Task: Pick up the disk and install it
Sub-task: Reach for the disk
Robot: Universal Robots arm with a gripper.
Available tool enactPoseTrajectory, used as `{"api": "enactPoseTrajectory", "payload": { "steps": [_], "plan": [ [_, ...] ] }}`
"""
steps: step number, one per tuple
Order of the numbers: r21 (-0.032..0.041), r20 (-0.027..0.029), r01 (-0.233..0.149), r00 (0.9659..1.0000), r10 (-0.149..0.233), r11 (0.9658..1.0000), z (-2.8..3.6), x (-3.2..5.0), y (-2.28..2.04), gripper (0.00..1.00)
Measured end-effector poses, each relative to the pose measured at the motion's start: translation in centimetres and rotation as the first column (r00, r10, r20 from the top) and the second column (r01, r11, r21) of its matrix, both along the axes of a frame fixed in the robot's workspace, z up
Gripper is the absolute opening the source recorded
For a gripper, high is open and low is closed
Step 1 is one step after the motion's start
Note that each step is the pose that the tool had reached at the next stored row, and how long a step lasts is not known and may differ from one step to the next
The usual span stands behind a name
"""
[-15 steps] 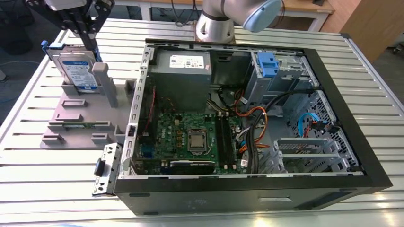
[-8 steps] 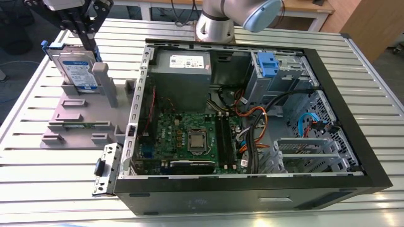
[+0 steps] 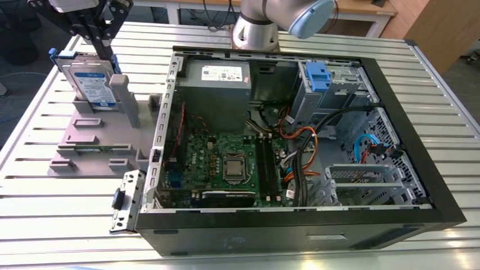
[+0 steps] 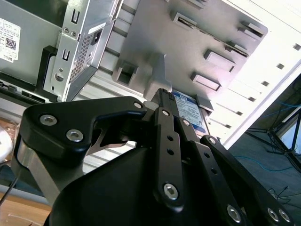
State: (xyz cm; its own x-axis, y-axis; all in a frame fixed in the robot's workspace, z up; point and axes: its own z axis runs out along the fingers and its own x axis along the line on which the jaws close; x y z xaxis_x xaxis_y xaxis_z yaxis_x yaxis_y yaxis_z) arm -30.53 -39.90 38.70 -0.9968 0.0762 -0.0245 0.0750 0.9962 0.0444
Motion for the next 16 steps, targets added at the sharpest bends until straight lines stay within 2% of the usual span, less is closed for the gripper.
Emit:
{"api": "enactPoseTrajectory", "payload": {
  "steps": [16],
  "plan": [
    [0.0, 0.0, 0.0, 1.0, 0.0, 1.0, -0.02, -0.42, 0.0, 0.11]
  ]
}}
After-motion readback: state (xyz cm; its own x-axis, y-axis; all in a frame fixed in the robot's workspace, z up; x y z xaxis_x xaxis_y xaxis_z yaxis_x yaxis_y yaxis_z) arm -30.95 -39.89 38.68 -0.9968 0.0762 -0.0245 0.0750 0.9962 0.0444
